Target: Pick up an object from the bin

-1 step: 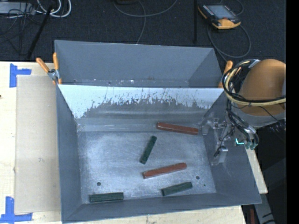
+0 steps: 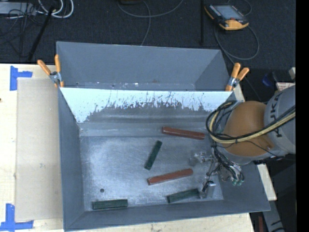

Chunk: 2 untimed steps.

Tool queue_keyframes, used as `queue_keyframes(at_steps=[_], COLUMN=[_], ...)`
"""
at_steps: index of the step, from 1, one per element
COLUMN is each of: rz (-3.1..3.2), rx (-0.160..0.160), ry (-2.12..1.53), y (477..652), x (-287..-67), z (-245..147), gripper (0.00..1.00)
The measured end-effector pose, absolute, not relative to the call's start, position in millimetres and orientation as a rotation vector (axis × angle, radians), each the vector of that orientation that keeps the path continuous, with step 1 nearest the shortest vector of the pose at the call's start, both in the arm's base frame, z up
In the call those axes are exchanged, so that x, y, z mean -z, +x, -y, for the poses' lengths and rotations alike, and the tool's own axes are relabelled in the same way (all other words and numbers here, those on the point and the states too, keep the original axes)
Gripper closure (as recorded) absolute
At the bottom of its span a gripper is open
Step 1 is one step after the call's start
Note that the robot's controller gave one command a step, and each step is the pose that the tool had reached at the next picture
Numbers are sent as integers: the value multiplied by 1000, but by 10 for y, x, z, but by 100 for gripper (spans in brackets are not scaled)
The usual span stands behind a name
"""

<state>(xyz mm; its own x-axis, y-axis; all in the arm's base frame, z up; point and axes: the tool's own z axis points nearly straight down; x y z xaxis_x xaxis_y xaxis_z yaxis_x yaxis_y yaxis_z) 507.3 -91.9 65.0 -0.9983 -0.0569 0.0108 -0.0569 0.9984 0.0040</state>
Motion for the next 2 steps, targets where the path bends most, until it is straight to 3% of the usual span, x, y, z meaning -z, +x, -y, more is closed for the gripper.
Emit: queue_keyframes(at_steps=[1,2], rz=[3144,3132], rx=[-3,0], ry=[250,250], y=[4809,4780], x=[-716,-697], z=[477,476], gripper=[0,100])
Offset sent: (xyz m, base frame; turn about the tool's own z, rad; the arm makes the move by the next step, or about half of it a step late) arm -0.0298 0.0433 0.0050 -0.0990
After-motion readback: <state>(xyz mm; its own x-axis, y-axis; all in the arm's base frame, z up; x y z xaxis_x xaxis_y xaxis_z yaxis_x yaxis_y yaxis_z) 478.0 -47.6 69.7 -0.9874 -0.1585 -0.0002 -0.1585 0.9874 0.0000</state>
